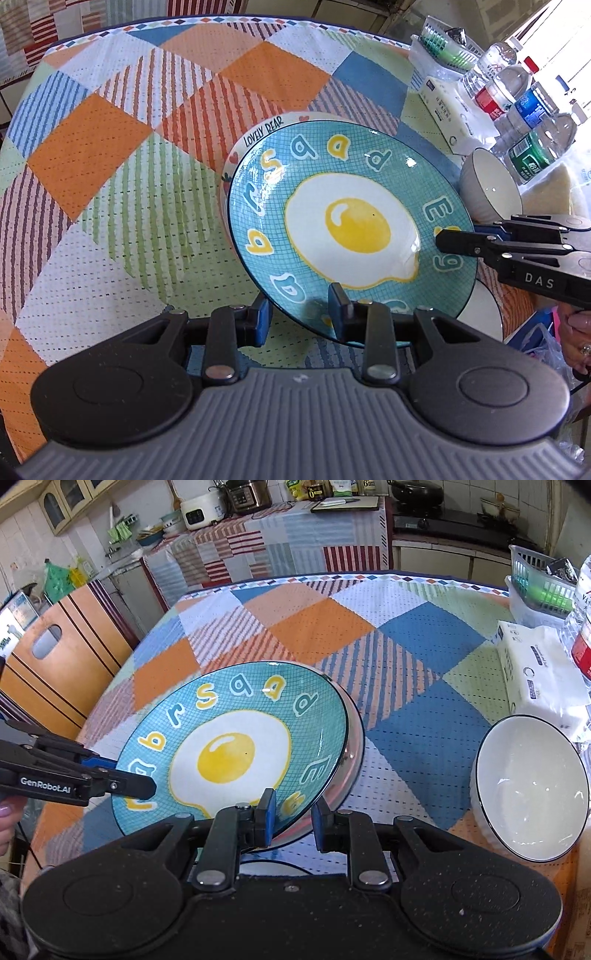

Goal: Organize plates and bowls
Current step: 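Lift the egg plate with both tools and carry it over the plate stack, then lower the egg plate onto the bunny plate and open both tools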

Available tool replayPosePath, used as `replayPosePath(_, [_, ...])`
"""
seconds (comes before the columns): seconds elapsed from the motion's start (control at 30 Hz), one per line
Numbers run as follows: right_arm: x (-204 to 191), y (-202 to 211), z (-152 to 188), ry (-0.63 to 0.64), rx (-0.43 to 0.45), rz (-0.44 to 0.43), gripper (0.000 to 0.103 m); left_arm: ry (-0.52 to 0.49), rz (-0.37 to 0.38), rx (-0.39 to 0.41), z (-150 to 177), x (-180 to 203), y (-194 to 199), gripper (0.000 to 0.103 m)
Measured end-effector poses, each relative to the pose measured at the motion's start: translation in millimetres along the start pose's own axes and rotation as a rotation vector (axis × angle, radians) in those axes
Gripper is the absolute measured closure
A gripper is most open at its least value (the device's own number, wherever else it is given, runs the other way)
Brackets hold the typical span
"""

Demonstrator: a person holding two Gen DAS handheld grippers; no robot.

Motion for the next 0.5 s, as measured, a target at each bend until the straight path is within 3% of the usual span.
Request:
replayPosePath(0.3, [1.6,-10.7,0.3,0.029,-0.022,0.033,0.077,0.022,-0.027,-0.025,0.1,-4.6,-13.6,0.072])
replayPosePath(0.5, [-5.5,-13.0,1.3,0.119,-0.068,0.124,0.071,0.020,-0.058,-0.058,1.4,-5.2,-22.3,0.071])
Point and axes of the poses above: each gripper's, at about its wrist camera, not at the fingertips, and y roughly against the way its jaws point, x to its right, z to its underside, the point moved 10 cm from there along -y, roughly the way its jaws point, and after that the axes turned 10 degrees about y, right-handed, at the moved point
